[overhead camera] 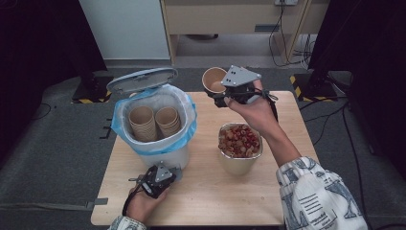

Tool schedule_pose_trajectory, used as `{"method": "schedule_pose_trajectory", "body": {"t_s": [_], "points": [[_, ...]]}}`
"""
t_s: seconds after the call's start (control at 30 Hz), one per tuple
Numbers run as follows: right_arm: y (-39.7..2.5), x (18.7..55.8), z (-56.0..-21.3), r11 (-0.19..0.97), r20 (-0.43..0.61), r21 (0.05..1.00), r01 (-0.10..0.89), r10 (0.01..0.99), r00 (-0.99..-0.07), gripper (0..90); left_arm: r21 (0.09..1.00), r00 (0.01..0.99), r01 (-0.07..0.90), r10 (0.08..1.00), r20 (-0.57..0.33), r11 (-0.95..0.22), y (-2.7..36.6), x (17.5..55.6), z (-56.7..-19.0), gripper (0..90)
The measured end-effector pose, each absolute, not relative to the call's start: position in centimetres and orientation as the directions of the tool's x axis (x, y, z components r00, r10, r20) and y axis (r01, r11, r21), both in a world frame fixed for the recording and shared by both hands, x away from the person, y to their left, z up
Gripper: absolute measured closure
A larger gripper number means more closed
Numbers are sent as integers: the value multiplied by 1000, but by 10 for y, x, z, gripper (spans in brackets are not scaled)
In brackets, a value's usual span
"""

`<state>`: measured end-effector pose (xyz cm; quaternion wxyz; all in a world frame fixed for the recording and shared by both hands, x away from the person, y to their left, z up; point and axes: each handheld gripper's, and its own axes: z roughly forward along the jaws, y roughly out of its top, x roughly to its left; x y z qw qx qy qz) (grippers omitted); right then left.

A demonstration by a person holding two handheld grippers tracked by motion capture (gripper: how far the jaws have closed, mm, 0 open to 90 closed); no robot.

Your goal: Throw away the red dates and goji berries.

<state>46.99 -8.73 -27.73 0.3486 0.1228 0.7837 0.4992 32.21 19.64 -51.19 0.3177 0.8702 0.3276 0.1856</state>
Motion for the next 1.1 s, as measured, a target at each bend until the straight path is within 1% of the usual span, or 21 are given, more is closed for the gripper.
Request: {"method": "schedule_pose_trajectory", "body": {"t_s": [0.1, 0.27, 0.37, 1.1], "points": [[-87, 471, -277, 459, -403, 877, -141, 544, -735, 289, 674, 716, 452, 688, 115, -583, 196, 322, -512, 899], [-86, 474, -276, 397, -325, 912, -100, 556, -765, 289, 674, 716, 452, 688, 116, -584, 196, 322, -512, 899], [-86, 474, -276, 388, -309, 918, -88, 557, -771, 290, 674, 716, 452, 688, 115, -584, 196, 322, -512, 899], [-75, 474, -269, 349, -256, 935, -58, 556, -791, 290, 674, 715, 452, 689, 117, -584, 196, 322, -512, 899]]}}
